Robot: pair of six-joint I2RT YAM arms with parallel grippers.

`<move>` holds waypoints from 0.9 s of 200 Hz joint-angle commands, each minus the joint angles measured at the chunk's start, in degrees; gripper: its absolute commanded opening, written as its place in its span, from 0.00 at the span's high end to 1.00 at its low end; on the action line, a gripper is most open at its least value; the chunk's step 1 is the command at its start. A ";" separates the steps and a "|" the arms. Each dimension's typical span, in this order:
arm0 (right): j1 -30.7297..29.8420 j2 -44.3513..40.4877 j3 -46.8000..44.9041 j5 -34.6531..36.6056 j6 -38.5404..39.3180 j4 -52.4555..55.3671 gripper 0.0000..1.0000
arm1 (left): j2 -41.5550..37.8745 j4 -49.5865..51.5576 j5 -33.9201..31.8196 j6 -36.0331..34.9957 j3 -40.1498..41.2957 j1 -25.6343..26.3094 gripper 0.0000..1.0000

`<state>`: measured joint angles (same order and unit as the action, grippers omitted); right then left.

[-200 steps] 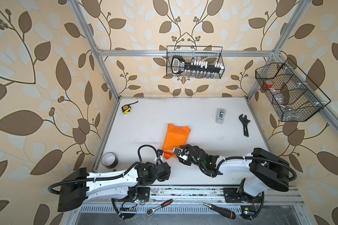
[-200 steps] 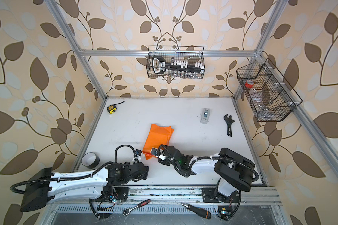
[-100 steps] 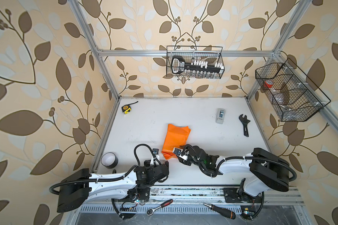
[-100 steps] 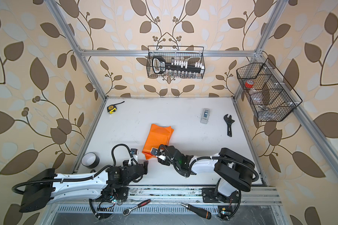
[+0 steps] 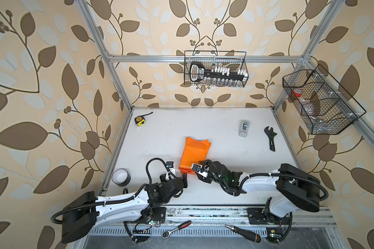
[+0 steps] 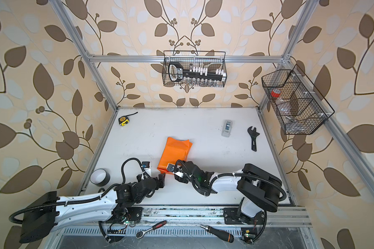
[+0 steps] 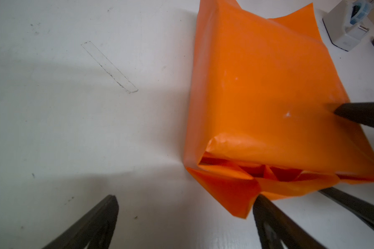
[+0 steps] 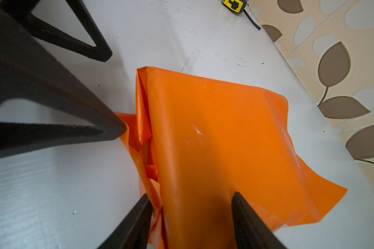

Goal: Wrap a gift box in wrapping paper
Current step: Fifth fold the wrapping paper around the gift box.

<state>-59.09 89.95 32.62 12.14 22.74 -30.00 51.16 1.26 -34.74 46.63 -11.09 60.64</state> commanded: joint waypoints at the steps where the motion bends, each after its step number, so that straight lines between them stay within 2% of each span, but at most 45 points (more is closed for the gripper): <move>1: 0.13 -0.83 -0.90 -1.30 0.29 0.91 0.41 | 0.67 -3.41 0.72 -1.56 -0.42 -0.85 0.01; 40: 0.13 -0.74 -0.82 -1.25 0.20 0.99 0.41 | 3.66 -6.76 2.74 -3.00 -0.83 -1.55 0.01; 72: 0.22 -0.58 -0.54 -1.30 0.29 1.34 0.41 | 5.39 -4.80 4.89 -2.65 -1.90 -1.67 0.01; 94: 0.17 -0.45 -0.85 -1.16 0.29 1.26 0.41 | 1.34 0.27 5.54 -1.24 -2.20 -1.67 0.01; 143: 0.13 -0.05 -1.11 -1.12 0.26 0.73 0.41 | -13.53 13.49 6.96 -0.55 -2.27 -1.67 0.01; 162: 0.19 -0.13 -1.33 -1.17 0.25 0.60 0.41 | -13.72 13.51 10.14 -1.11 -1.33 -1.67 0.01; 180: 0.28 -0.13 -1.35 -1.24 0.29 0.64 0.41 | -9.70 12.85 11.42 -0.22 -1.04 -1.67 0.01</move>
<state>-59.07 89.95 32.58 12.14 22.74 -30.06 37.93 11.60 -25.78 45.32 -11.49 59.53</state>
